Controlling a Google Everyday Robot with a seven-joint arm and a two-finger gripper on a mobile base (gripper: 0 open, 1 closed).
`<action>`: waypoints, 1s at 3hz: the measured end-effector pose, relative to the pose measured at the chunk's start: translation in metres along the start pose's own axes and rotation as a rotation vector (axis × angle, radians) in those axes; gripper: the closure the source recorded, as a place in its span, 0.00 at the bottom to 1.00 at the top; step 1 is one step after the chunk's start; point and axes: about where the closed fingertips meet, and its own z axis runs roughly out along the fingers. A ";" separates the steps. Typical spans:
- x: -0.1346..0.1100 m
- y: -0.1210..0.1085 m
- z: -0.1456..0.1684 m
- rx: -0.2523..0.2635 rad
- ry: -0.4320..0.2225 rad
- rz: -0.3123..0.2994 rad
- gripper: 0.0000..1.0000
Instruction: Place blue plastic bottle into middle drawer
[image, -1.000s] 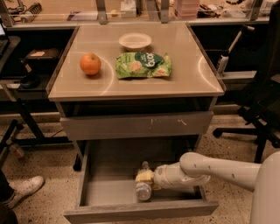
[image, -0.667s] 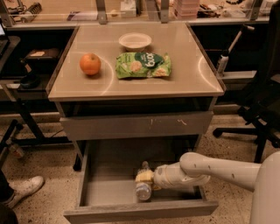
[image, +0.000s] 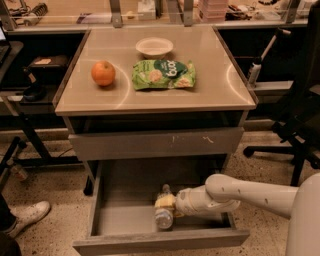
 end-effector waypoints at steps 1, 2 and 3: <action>0.000 0.000 0.000 0.000 0.000 0.000 0.12; 0.000 0.000 0.000 0.000 0.000 0.000 0.00; 0.000 0.000 0.000 0.000 0.000 0.000 0.00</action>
Offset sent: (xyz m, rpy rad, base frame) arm 0.0000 0.0000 0.0000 0.0000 0.0000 0.0000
